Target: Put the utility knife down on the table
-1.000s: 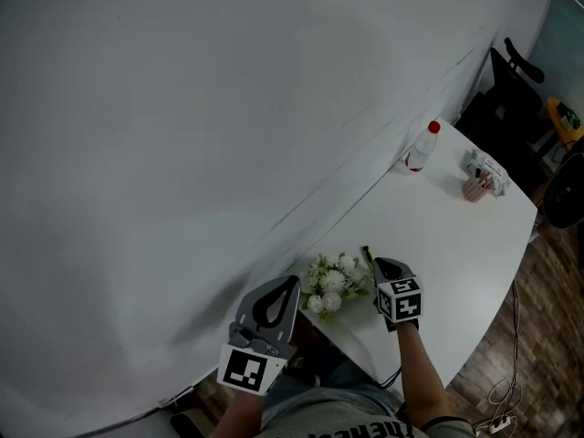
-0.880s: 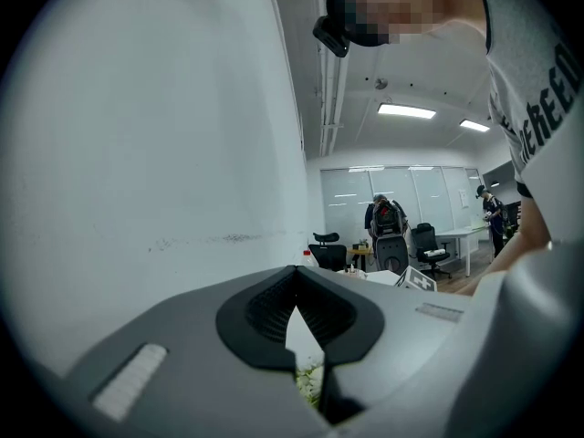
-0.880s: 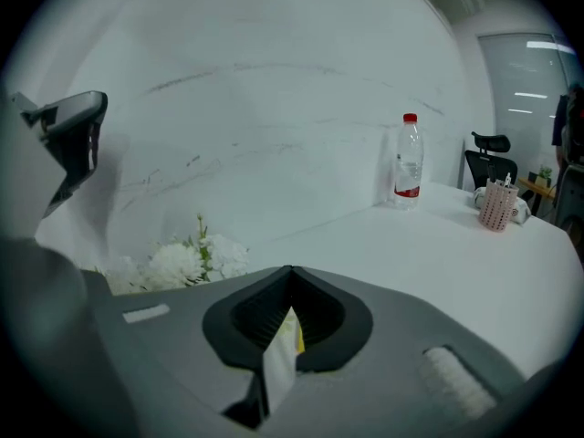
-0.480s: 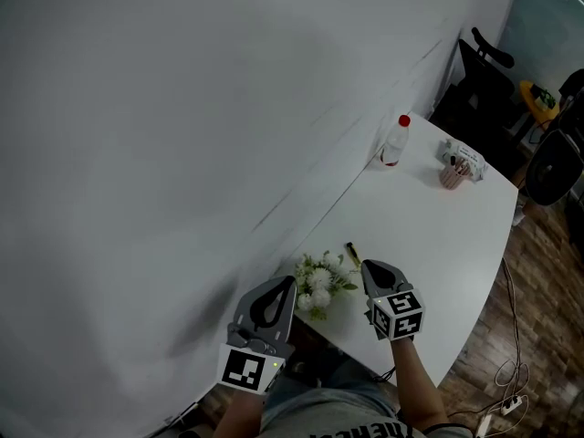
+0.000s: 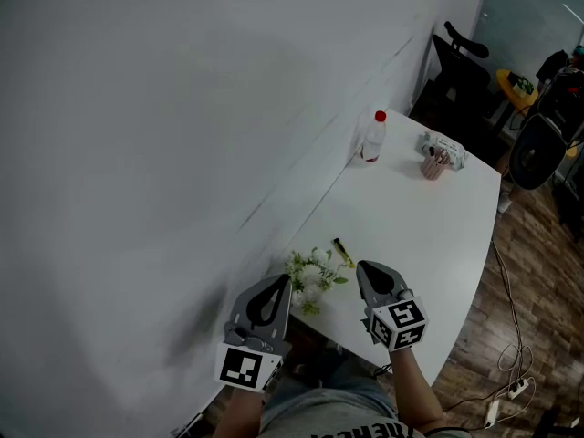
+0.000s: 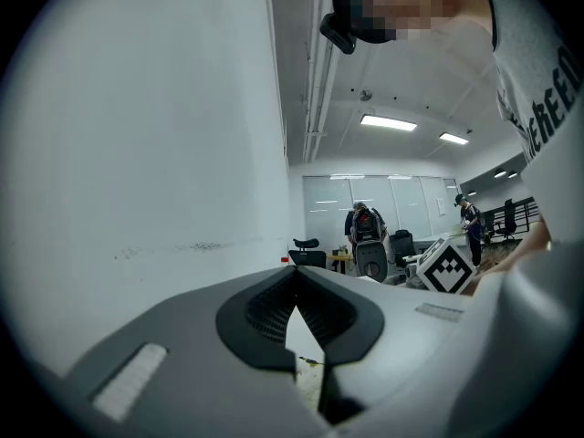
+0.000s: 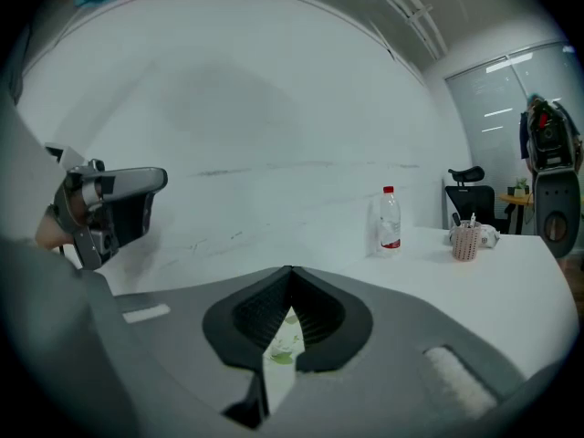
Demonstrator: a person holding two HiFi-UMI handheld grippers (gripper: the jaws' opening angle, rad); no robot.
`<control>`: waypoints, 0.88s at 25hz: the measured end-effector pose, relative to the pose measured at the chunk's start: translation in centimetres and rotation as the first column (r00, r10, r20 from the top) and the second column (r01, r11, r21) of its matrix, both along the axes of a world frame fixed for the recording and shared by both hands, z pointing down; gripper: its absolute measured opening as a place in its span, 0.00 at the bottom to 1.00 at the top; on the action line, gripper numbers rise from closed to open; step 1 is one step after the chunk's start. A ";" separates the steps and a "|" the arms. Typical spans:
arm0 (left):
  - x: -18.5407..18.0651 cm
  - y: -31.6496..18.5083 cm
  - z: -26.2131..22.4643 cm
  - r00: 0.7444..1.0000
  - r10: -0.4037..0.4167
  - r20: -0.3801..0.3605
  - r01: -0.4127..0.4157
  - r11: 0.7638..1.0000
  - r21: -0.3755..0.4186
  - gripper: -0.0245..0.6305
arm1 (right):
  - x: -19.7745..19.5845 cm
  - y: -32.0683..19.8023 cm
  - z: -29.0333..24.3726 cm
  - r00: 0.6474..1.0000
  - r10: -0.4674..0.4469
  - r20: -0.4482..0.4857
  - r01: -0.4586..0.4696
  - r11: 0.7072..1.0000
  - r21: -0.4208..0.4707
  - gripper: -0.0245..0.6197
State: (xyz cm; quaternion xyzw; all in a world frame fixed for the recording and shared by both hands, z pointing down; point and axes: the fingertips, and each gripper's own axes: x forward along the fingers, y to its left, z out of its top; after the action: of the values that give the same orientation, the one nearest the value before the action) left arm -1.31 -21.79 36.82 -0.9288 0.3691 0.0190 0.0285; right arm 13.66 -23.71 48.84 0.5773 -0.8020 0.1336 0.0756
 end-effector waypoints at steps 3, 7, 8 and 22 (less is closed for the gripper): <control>0.1 0.4 -0.2 1.000 0.015 -0.001 -0.015 1.000 0.006 0.06 | 0.0 0.8 -1.1 1.000 0.015 0.015 -0.015 0.999 0.029 0.04; 0.1 0.8 -0.3 1.000 0.029 0.004 -0.029 1.000 0.006 0.06 | 0.0 2.0 -2.5 0.999 0.034 0.026 -0.036 0.997 0.064 0.04; 0.1 1.0 -0.3 0.999 0.032 0.005 -0.032 0.999 0.006 0.06 | 0.0 2.3 -2.8 0.999 0.039 0.025 -0.040 0.996 0.073 0.04; 0.0 2.2 -0.8 0.998 0.061 -0.006 -0.061 0.998 0.035 0.06 | -0.1 6.0 -7.6 0.996 0.070 0.051 -0.079 0.973 0.215 0.04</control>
State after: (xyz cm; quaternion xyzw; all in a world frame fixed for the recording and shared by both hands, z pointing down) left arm -1.27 -19.55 35.98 -0.9389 0.3403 0.0297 0.0426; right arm 13.56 -17.72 41.27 0.6088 -0.7909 0.0606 -0.0103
